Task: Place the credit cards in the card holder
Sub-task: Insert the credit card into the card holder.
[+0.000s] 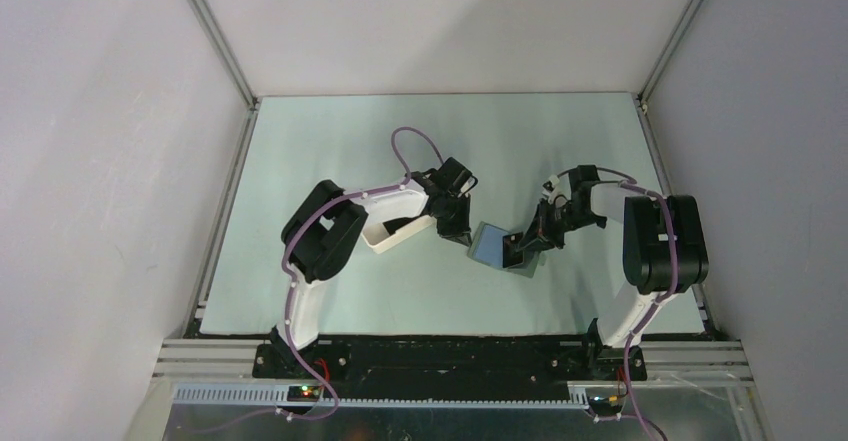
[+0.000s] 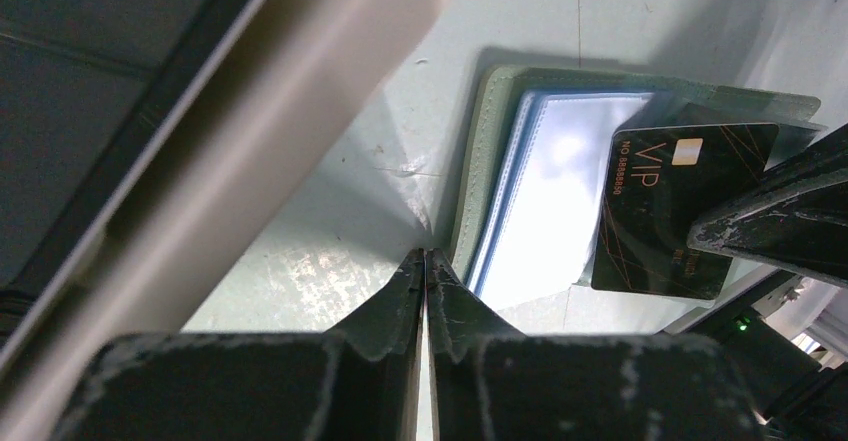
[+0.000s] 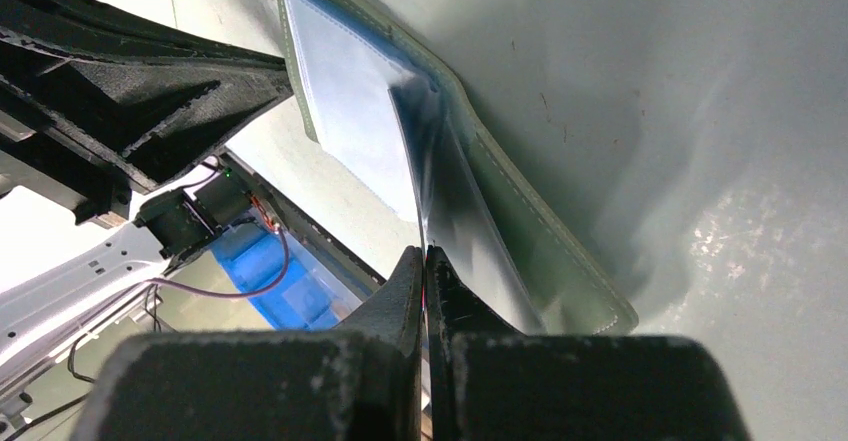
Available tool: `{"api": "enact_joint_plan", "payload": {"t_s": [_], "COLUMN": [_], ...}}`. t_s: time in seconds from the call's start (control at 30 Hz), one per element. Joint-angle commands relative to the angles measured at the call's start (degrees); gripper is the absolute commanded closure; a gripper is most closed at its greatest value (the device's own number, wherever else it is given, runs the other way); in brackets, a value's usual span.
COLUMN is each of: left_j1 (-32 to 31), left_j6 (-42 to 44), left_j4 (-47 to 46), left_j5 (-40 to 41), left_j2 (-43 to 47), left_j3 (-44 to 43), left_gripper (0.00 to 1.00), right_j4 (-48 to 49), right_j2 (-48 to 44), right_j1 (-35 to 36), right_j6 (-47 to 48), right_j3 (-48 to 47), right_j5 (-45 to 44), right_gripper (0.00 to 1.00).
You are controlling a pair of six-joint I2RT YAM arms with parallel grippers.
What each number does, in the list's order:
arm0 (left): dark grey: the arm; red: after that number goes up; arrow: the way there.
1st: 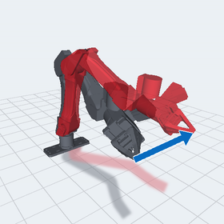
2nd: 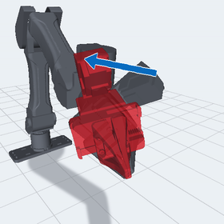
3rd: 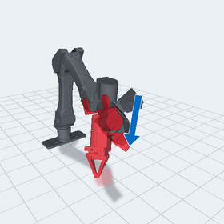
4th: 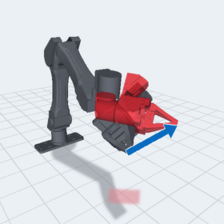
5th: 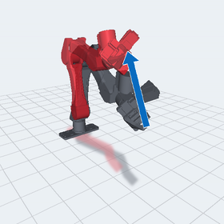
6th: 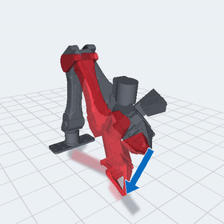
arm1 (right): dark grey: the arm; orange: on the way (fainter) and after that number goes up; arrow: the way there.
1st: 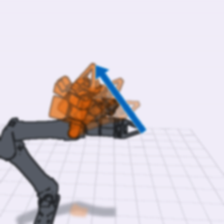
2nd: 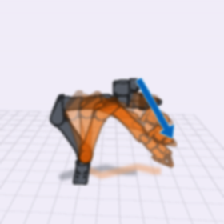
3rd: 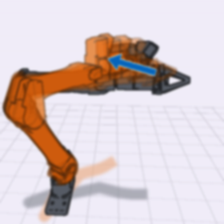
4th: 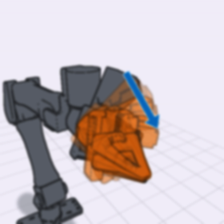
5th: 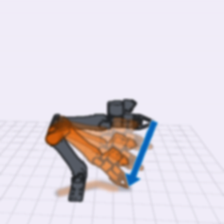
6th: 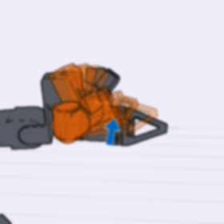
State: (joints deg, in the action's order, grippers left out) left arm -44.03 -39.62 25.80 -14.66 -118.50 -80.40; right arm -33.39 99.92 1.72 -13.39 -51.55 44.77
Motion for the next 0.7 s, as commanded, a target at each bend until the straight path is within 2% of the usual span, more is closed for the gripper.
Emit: {"api": "enact_joint_plan", "payload": {"t_s": [0.0,0.33,0.53,0.67], "left_j1": [-0.3,-0.3,-0.3,-0.3], "left_j6": [0.2,0.6,1.0,1.1], "left_j4": [1.3,1.4,1.6,1.6], "left_j5": [1.6,1.7,1.6,1.3], "left_j2": [-2.0,-2.2,-2.3,-2.5], "left_j3": [-0.4,-0.5,-0.3,-0.1], "left_gripper": [0.91,0.91,0.91,0.91], "right_j4": [-4.2,-5.8,-0.9,1.2], "right_j2": [-1.9,-4.1,-0.7,-0.4], "right_j1": [0.2,0.7,0.9,0.9], "right_j6": [1.5,1.7,0.8,0.4], "right_j3": [-1.5,-1.5,-1.5,-1.7], "right_j5": [-3.4,-3.9,0.7,0.8], "right_gripper": [1.0,1.0,1.0,1.0]}}
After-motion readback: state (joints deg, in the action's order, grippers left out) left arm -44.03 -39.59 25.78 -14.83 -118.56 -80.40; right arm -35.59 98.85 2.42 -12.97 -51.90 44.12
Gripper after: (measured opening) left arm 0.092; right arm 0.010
